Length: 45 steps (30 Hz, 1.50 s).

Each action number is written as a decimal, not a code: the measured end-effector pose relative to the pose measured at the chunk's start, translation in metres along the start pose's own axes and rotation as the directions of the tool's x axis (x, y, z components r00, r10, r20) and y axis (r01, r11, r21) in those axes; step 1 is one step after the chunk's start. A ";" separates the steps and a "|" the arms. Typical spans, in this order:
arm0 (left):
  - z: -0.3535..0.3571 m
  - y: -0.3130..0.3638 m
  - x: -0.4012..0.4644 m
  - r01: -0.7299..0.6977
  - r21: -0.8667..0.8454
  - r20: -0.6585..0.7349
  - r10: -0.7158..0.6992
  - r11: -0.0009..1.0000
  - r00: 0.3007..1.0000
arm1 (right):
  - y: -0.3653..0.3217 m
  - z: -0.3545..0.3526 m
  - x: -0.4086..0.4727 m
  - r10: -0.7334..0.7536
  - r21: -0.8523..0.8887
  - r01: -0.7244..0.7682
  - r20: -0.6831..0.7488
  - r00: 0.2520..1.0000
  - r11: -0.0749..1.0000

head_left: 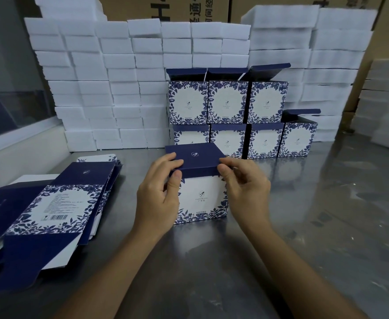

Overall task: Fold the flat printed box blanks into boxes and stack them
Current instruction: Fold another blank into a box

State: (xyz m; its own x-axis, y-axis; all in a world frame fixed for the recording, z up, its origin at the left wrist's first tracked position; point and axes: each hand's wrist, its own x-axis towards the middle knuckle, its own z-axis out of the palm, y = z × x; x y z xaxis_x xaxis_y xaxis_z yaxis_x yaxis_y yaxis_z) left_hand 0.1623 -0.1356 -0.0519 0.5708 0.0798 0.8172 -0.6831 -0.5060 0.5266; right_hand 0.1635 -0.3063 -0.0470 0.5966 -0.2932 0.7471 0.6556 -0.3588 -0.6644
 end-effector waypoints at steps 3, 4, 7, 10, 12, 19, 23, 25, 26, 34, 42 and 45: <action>0.000 0.001 -0.002 0.018 0.019 0.006 -0.018 1.000 1.000 | -0.003 0.004 -0.007 0.014 -0.194 -0.004 0.049 0.999 0.981; 0.000 0.001 -0.003 0.019 0.023 0.019 -0.019 1.000 1.000 | -0.004 0.006 -0.009 0.045 -0.228 -0.023 0.090 0.995 0.973; 0.000 0.002 -0.006 0.024 -0.001 0.105 -0.024 1.000 0.994 | -0.007 0.011 -0.017 0.139 -0.277 -0.071 0.237 0.961 0.958; 0.001 0.009 -0.008 0.038 -0.082 0.189 -0.022 0.996 0.982 | -0.010 0.016 -0.023 0.211 -0.331 -0.118 0.260 0.942 0.936; 0.003 0.014 -0.010 0.032 -0.132 0.247 0.002 0.991 0.969 | -0.011 0.017 -0.024 0.248 -0.352 -0.162 0.213 0.945 0.922; 0.009 0.014 -0.017 0.004 -0.156 0.370 0.054 0.988 0.927 | -0.003 0.011 -0.021 0.320 -0.381 -0.242 0.154 0.935 0.892; 0.009 -0.001 -0.023 -0.056 0.003 0.426 0.050 0.998 0.904 | 0.007 0.009 -0.020 0.285 -0.385 -0.212 0.144 0.948 0.898; 0.007 -0.016 -0.021 0.085 0.142 0.477 -0.144 0.986 0.867 | 0.014 0.004 -0.016 0.255 -0.324 -0.212 0.096 0.962 0.922; 0.007 -0.024 -0.020 0.154 0.241 0.497 -0.258 0.958 0.828 | 0.018 0.000 -0.013 0.252 -0.260 -0.232 0.043 0.967 0.937; 0.024 -0.042 -0.008 -0.013 0.585 0.542 -0.379 0.811 0.750 | 0.050 -0.032 0.030 0.542 0.386 -0.421 -0.293 0.788 0.821; 0.045 -0.070 0.011 0.017 0.629 0.518 -0.436 0.777 0.736 | 0.071 -0.071 0.085 0.380 0.159 -0.350 -0.513 0.769 0.923; 0.054 -0.077 0.019 0.019 0.650 0.500 -0.446 0.760 0.742 | 0.083 -0.090 0.120 0.191 -0.029 -0.251 -0.567 0.802 0.968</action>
State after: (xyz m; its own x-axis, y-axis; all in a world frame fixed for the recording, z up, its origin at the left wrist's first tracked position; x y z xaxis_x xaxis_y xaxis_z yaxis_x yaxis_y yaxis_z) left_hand 0.2504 -0.1412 -0.0895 0.9563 -0.1444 0.2541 -0.2120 -0.9412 0.2631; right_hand 0.2480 -0.4507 -0.0103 0.3410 -0.8055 0.4846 0.4711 -0.2997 -0.8296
